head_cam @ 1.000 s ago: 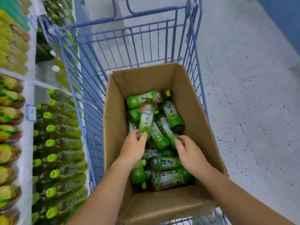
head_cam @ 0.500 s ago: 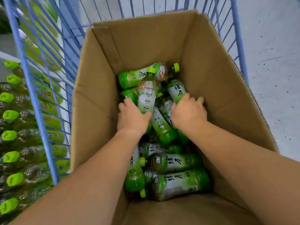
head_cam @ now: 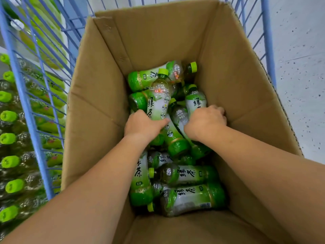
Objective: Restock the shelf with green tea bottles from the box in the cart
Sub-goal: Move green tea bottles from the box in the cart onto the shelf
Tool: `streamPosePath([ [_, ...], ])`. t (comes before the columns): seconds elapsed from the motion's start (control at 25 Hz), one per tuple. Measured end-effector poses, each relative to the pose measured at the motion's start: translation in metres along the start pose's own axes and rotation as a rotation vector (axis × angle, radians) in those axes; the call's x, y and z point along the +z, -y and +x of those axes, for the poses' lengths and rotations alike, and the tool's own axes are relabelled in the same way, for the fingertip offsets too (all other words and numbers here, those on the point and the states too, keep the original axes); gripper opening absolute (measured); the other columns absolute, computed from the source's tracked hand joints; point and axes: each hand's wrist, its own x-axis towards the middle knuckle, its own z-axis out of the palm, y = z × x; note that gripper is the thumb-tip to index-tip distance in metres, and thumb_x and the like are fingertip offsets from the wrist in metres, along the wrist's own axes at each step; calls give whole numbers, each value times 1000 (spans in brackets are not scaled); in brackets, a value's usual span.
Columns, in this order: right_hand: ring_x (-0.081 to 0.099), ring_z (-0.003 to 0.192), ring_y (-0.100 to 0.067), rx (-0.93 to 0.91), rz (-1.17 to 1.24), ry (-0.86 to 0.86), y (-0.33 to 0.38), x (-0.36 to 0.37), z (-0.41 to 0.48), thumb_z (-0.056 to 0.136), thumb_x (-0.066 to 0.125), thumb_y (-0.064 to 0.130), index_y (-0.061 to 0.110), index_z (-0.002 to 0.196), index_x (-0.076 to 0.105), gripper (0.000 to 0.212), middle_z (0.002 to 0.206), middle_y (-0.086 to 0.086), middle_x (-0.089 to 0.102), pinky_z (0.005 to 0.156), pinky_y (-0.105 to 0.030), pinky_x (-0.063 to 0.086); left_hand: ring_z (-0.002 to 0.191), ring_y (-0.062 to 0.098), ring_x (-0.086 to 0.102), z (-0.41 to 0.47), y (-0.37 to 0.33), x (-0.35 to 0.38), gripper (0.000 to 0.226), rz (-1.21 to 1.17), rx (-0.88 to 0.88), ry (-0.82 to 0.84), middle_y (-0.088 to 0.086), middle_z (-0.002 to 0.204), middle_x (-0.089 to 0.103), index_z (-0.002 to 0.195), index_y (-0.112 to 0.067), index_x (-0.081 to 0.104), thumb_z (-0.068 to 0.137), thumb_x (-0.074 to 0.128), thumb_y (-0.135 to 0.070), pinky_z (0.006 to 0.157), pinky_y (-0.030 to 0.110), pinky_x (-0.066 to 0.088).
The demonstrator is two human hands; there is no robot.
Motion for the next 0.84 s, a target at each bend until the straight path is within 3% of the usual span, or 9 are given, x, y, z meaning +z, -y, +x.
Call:
streamPosePath([
  [0.12, 38, 133, -35, 40, 229, 46, 0, 15, -10, 92, 66, 42, -4, 145, 27, 81, 144, -20, 32, 97, -38, 43, 92, 25, 56, 2, 9, 7, 81, -83, -10, 19, 5, 104, 56, 116, -6, 53, 70, 77, -69, 57, 32, 35],
  [0.2, 45, 133, -36, 116, 482, 86, -2, 22, -9, 88, 73, 34, -1, 144, 25, 82, 146, -20, 37, 102, -40, 45, 87, 23, 58, 5, 13, 8, 80, -95, 7, 35, 2, 98, 60, 110, -9, 57, 65, 79, -71, 56, 31, 37],
  [0.28, 48, 131, -37, 206, 687, 114, -5, 29, -7, 79, 82, 32, 5, 141, 29, 86, 144, -17, 46, 105, -44, 47, 88, 19, 63, 5, 17, 9, 72, -64, 38, 93, -3, 98, 66, 104, -21, 63, 58, 78, -74, 64, 31, 45],
  [0.44, 51, 127, -35, 301, 902, 237, -3, 38, -9, 59, 93, 34, 6, 144, 31, 108, 143, -15, 45, 103, -47, 50, 81, 12, 65, -1, 29, 17, 52, -12, 63, 158, -8, 93, 69, 95, -29, 68, 62, 77, -68, 67, 29, 50],
  [0.56, 58, 108, -31, 337, 1182, 244, -2, 40, -9, 71, 84, 37, 9, 130, 33, 83, 122, -7, 52, 93, -44, 53, 78, 12, 66, -2, 29, 20, 50, -47, 61, 174, -5, 91, 69, 98, -23, 67, 68, 77, -62, 65, 29, 52],
  [0.64, 64, 98, -32, 362, 1309, 208, -3, 40, -6, 69, 79, 41, 9, 123, 42, 74, 113, -6, 61, 90, -44, 55, 81, 12, 66, -3, 24, 19, 48, -106, 64, 201, -7, 93, 69, 102, -24, 66, 71, 79, -57, 68, 30, 53],
  [0.72, 71, 87, -34, 351, 1353, 222, -3, 38, -4, 64, 83, 34, 11, 114, 55, 62, 103, -11, 69, 83, -49, 60, 83, 15, 69, -4, 22, 18, 49, -181, 24, 236, -6, 93, 72, 100, -24, 69, 65, 82, -56, 76, 34, 58],
  [0.84, 73, 75, -33, 310, 1344, 315, -4, 33, -10, 72, 81, 16, 11, 100, 63, 34, 91, -15, 72, 73, -47, 62, 84, 22, 71, -15, 19, 8, 48, -284, -87, 278, 2, 93, 74, 95, -19, 73, 61, 83, -51, 81, 37, 60],
])
